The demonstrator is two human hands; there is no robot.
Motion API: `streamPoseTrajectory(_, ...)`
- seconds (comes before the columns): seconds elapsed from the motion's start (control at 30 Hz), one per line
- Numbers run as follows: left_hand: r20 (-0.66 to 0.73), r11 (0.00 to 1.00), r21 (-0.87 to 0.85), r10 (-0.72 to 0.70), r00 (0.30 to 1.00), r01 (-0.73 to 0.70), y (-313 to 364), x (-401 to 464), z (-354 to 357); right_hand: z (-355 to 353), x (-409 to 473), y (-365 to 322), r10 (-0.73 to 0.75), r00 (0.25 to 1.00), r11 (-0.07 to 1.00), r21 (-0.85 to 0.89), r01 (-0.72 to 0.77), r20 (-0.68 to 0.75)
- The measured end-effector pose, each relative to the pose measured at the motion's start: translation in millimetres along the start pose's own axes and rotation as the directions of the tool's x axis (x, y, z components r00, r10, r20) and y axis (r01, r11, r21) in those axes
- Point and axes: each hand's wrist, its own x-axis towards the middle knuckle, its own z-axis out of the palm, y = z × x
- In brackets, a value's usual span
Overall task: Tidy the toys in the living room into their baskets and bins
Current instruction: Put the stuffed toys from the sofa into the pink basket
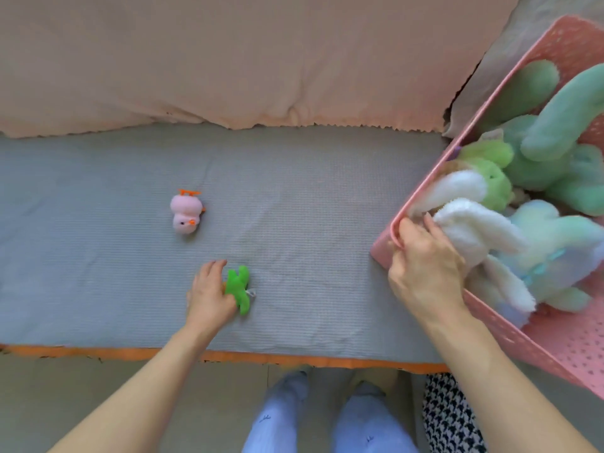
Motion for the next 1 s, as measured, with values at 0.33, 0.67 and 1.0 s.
streamPoseTrajectory(0.33, 0.374, 0.862, 0.430, 0.102, 0.922, -0.270, -42.7, 9.1, 9.9, 45.3, -28.0, -67.6, -0.423, 0.902, 0.904, -0.027, 0.427, 0.082)
streamPoseTrajectory(0.67, -0.006, 0.986, -0.141, -0.090, 0.996, 0.088, 15.4, 9.1, -12.0, 38.5, -34.4, -68.9, -0.361, 0.919, 0.932, 0.045, 0.359, 0.159)
streamPoseTrajectory(1.0, -0.287, 0.693, -0.408, 0.521, 0.804, -0.595, 202.5, -25.6, -92.8, 4.2, -48.4, -21.8, -0.243, 0.927, 0.961, -0.061, 0.271, 0.285)
